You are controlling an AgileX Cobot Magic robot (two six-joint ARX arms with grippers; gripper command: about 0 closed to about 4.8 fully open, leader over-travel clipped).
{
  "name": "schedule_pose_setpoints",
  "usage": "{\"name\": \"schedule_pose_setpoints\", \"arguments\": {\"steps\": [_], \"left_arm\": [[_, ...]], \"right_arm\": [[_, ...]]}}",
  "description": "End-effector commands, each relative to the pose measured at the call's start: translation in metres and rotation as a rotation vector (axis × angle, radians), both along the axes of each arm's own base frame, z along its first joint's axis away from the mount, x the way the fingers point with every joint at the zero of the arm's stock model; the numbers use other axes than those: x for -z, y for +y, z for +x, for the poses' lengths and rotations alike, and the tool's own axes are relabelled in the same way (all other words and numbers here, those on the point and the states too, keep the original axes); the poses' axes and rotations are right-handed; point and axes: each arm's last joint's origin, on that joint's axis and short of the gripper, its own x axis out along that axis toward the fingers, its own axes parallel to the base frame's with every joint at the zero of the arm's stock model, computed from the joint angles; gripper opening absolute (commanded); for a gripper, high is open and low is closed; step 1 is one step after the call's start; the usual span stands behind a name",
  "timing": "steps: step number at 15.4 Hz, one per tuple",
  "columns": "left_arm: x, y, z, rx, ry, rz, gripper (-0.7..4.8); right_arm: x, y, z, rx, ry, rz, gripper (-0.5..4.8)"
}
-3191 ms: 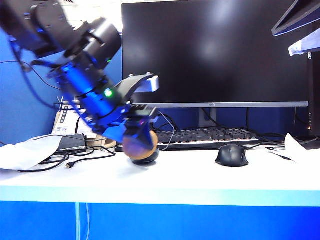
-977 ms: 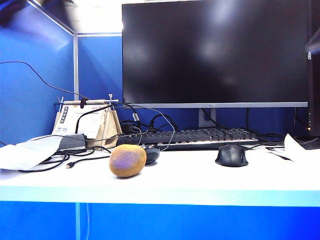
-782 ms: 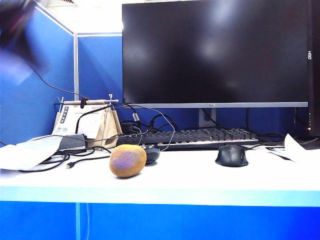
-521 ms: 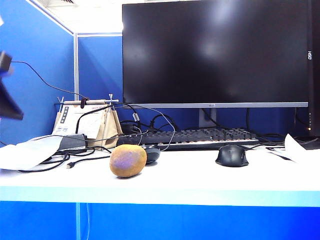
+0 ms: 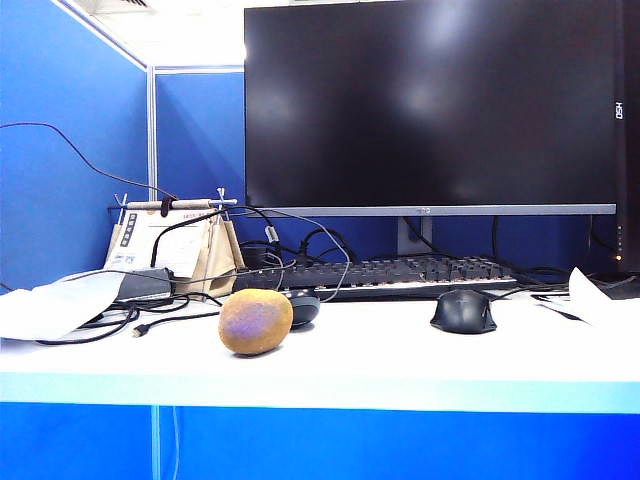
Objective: Pick up the kiwi and place it near the upside-down mouse.
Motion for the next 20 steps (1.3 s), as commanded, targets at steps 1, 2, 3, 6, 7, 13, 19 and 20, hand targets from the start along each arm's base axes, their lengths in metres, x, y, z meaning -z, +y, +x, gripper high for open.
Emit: {"name": "schedule_pose_setpoints", "arguments": {"steps": [1, 2, 3, 6, 7, 13, 19, 20], "left_arm": [[-0.0014, 0.0003, 0.0008, -0.023, -0.014, -0.006, 2.09], [-0.0014, 0.0003, 0.0008, -0.025, -0.014, -0.007, 2.09], [-0.0014, 0.0003, 0.0008, -0.026, -0.015, -0.007, 2.10], [-0.0014, 0.0002, 0.0008, -0.022, -0.014, -0.007, 2.10], [-0.0014, 0.0002, 0.0008, -0.022, -0.013, -0.008, 2.10], [-0.0014, 0.0002, 0.0008, -0.022, -0.013, -0.007, 2.10], [-0.0014, 0.0002, 0.0008, -0.022, -0.013, -0.007, 2.10], [-0.0014, 0.0002, 0.0008, -0.022, -0.013, -0.007, 2.10]], "right_arm": [[-0.0005, -0.0001, 0.0005, 0.003, -0.022, -0.001, 2.02], [-0.0005, -0.0001, 0.0005, 0.004, -0.022, -0.002, 2.02], [-0.0005, -0.0001, 0.0005, 0.003, -0.022, -0.001, 2.02], [-0.0005, -0.0001, 0.0005, 0.003, -0.022, -0.001, 2.02], [-0.0005, -0.0001, 0.0005, 0.003, -0.022, -0.001, 2.02], [-0.0005, -0.0001, 0.0005, 0.003, -0.022, -0.001, 2.02], [-0.0005, -0.0001, 0.0005, 0.003, -0.022, -0.001, 2.02], [-0.0005, -0.0001, 0.0005, 0.003, -0.022, -0.001, 2.02]]}}
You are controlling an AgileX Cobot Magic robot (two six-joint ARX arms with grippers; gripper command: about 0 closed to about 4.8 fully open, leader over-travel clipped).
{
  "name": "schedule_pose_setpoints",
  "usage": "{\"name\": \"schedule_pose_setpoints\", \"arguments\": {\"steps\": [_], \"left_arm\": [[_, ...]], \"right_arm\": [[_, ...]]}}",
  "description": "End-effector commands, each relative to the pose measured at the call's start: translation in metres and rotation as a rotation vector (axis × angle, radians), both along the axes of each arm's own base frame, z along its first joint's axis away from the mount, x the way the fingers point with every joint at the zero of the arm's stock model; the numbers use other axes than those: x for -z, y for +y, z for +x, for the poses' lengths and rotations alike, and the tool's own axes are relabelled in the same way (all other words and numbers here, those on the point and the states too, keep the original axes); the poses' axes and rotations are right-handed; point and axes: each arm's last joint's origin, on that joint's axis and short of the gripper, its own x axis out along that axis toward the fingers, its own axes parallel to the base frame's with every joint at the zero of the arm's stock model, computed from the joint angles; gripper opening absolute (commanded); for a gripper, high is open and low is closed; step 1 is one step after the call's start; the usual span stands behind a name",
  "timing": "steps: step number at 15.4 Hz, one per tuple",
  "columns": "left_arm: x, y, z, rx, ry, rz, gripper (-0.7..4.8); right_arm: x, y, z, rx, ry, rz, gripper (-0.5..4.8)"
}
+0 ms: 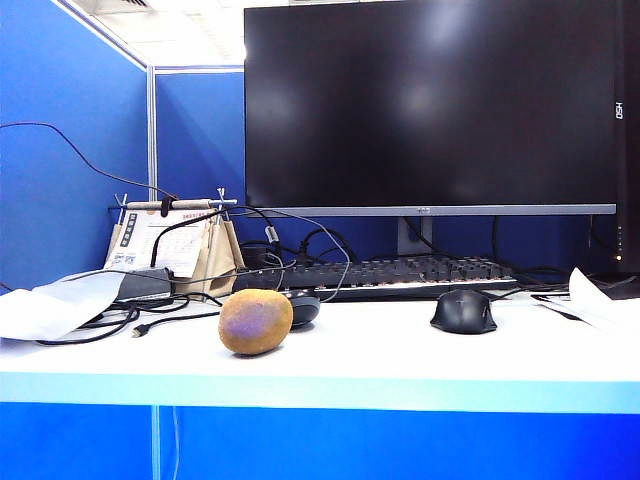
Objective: Pick up the kiwi and place it near the upside-down mouse.
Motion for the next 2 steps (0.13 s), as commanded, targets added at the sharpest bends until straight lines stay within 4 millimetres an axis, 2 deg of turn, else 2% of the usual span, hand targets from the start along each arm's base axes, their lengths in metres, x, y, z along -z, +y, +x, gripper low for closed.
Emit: {"name": "schedule_pose_setpoints", "arguments": {"steps": [1, 2], "left_arm": [[-0.0012, -0.0003, 0.0006, -0.003, -0.009, -0.007, 2.10], [-0.0012, -0.0003, 0.0006, -0.003, -0.009, -0.007, 2.10]], "right_arm": [[0.0002, 0.0001, 0.0005, 0.001, -0.014, -0.002, 2.02], [0.0002, 0.0001, 0.0005, 0.000, -0.014, -0.002, 2.02]]}}
